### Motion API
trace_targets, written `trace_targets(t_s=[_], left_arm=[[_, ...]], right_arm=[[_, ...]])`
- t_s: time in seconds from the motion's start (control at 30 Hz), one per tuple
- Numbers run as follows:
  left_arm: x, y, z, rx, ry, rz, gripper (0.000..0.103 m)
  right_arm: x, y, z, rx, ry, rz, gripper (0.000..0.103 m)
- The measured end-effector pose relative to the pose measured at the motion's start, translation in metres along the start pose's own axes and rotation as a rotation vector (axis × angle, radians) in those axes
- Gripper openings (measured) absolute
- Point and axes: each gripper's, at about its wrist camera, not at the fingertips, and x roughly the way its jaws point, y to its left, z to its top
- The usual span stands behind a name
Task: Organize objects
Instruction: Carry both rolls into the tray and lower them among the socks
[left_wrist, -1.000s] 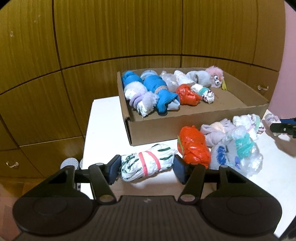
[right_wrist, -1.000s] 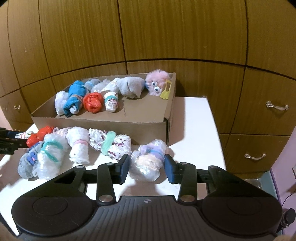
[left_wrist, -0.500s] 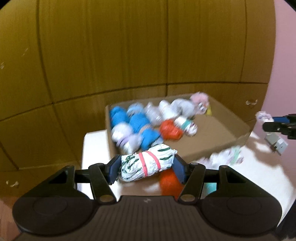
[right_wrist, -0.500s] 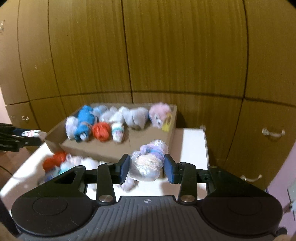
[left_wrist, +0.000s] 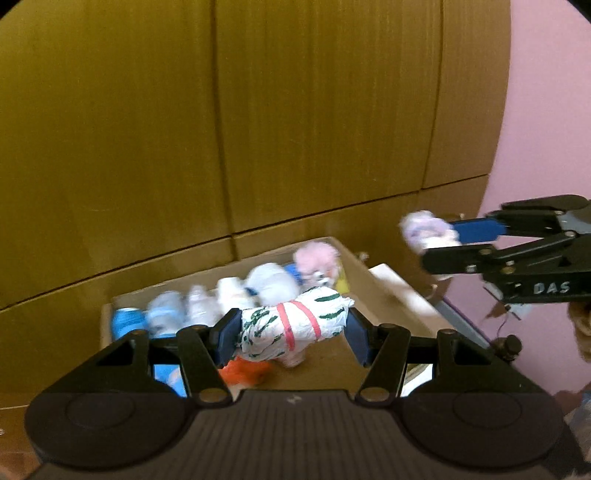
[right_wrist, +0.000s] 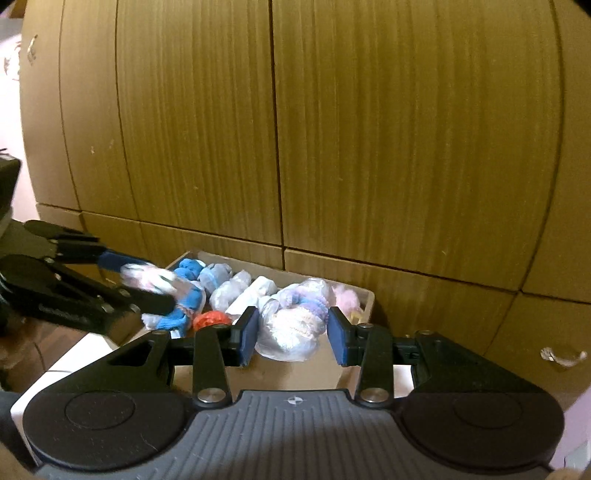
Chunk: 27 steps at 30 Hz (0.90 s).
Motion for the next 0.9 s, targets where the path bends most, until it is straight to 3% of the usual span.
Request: trace_targets(t_s=[0.47, 0.9], left_arm=[[0.107, -0.014, -0.012, 0.093, 0.105, -0.062, 0.056], [0.144, -0.008, -0.012, 0.071, 0.156, -0.049, 0.056]], right_arm=[[0.097, -0.020, -0.002, -0.073, 0.164, 0.069, 0.047], [0.153, -0.024, -0.018, -0.143, 0.278, 0.092, 0.047]])
